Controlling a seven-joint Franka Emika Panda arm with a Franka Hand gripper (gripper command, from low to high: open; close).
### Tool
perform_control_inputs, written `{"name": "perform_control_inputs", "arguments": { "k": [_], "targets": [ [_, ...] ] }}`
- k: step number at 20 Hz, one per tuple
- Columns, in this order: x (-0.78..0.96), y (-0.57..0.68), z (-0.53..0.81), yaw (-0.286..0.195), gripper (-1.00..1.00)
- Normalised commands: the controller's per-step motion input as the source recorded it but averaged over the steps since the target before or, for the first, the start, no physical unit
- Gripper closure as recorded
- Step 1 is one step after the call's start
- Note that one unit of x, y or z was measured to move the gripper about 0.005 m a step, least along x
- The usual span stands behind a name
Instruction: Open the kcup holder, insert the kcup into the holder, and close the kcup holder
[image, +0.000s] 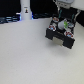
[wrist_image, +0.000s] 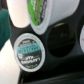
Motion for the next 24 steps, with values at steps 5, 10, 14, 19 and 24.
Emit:
{"name": "perform_control_inputs", "arguments": {
  "k": [5,10,14,19,24],
  "targets": [
    [-0.48,-0.16,0.0,-0.013,-1.0],
    [-0.24,-0.33,0.0,-0.037,-1.0],
    [-0.24,-0.29,-0.01,-0.037,-1.0],
    [-0.42,-0.29,-0.12,-0.021,-1.0],
    [-0.51,-0.29,-0.07,-0.029,-1.0]
  ]
}}
